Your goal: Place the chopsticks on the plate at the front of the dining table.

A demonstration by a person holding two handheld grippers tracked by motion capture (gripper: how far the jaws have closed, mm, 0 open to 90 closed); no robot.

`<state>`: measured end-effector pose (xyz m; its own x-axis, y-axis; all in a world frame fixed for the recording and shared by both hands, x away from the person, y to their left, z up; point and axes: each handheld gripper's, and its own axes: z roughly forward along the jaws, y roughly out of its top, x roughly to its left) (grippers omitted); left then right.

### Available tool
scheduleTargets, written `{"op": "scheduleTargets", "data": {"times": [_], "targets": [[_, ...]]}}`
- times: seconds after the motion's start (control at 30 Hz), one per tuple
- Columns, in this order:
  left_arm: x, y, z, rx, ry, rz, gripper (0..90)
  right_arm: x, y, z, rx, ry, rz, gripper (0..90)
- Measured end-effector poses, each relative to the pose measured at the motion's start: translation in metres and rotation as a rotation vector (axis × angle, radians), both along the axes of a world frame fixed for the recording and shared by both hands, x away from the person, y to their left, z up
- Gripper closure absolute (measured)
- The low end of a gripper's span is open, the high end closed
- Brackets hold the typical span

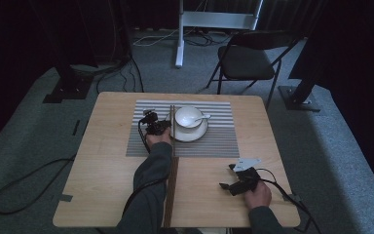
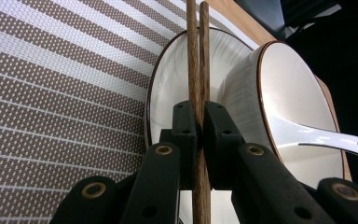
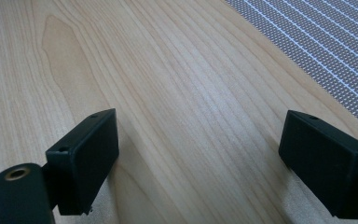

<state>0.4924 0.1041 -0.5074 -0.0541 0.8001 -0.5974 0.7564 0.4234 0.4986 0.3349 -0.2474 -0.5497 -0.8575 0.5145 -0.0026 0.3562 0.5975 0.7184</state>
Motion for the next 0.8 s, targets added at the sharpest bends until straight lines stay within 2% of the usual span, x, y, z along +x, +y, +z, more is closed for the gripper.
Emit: {"op": "scheduleTargets", "data": {"times": [0.4, 0.8], "targets": [[-0.0017, -0.0007, -0.0083, 0.0, 0.002, -0.025, 84.1, 0.0, 0.0, 0.0, 0.0, 0.0, 0.0, 11.3], [-0.0009, -0.0017, -0.008, 0.009, -0.002, -0.042, 84.1, 0.0, 0.0, 0.0, 0.0, 0.0, 0.0, 11.3]]}}
